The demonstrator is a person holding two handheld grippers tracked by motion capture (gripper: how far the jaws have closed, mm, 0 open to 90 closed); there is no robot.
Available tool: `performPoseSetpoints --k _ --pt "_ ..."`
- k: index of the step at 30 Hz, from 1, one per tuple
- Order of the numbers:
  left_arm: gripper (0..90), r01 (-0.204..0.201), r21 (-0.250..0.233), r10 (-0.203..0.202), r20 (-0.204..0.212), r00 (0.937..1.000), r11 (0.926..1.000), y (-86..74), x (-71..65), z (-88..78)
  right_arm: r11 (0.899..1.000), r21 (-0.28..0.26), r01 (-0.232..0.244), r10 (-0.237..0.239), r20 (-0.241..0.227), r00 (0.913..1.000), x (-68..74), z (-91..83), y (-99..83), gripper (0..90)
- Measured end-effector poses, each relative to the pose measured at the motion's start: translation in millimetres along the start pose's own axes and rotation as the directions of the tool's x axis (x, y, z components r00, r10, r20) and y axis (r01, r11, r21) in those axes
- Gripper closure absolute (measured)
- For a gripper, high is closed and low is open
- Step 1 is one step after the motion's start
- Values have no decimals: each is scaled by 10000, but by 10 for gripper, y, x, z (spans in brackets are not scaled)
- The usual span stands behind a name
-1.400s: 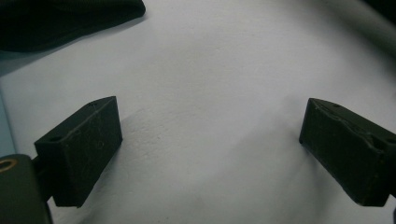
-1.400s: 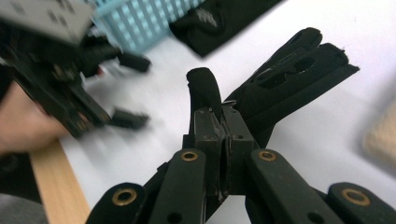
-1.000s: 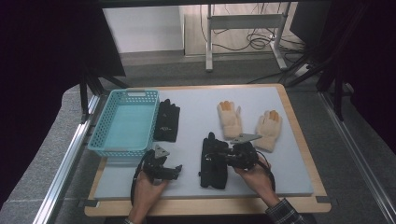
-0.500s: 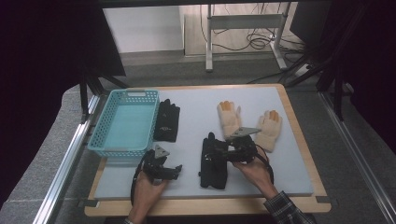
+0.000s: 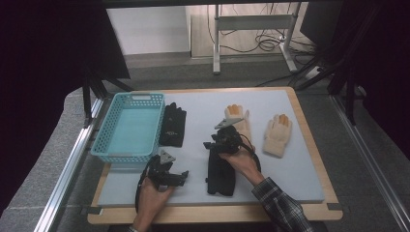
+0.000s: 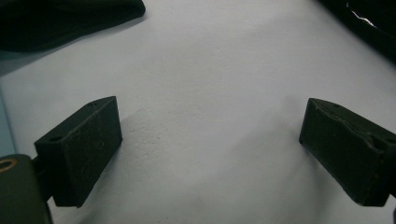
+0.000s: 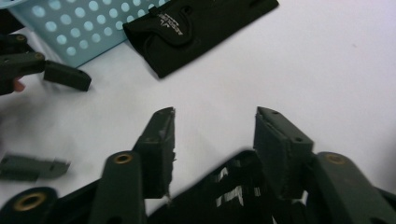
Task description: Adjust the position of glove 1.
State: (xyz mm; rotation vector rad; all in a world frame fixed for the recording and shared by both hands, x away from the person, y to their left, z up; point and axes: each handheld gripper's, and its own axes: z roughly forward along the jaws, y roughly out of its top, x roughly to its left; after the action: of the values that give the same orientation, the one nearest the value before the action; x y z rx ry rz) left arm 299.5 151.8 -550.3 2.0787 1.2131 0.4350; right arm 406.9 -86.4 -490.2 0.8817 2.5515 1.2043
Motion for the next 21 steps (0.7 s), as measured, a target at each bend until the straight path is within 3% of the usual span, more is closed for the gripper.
performPoseSetpoints --k 9,12,15,19,21 --pt "60 -36 13 36 18 10000 10000 -1 4 0 9998 53 183 -182 -245 9995 5 364 330 619" --pt "60 -2 -17 2 5 10000 10000 -1 1 1 9997 61 227 -225 -279 9994 -7 461 387 620" --pt "60 -34 20 34 13 10000 10000 -1 3 -1 9986 214 478 -478 2 9989 -25 652 469 606" --pt "60 8 -14 -8 20 10000 10000 -1 0 0 9989 282 384 -389 162 9991 -63 791 512 592" --pt "60 -27 11 27 20 10000 10000 -1 2 -1 9993 312 218 -225 222 9995 -105 943 547 572"
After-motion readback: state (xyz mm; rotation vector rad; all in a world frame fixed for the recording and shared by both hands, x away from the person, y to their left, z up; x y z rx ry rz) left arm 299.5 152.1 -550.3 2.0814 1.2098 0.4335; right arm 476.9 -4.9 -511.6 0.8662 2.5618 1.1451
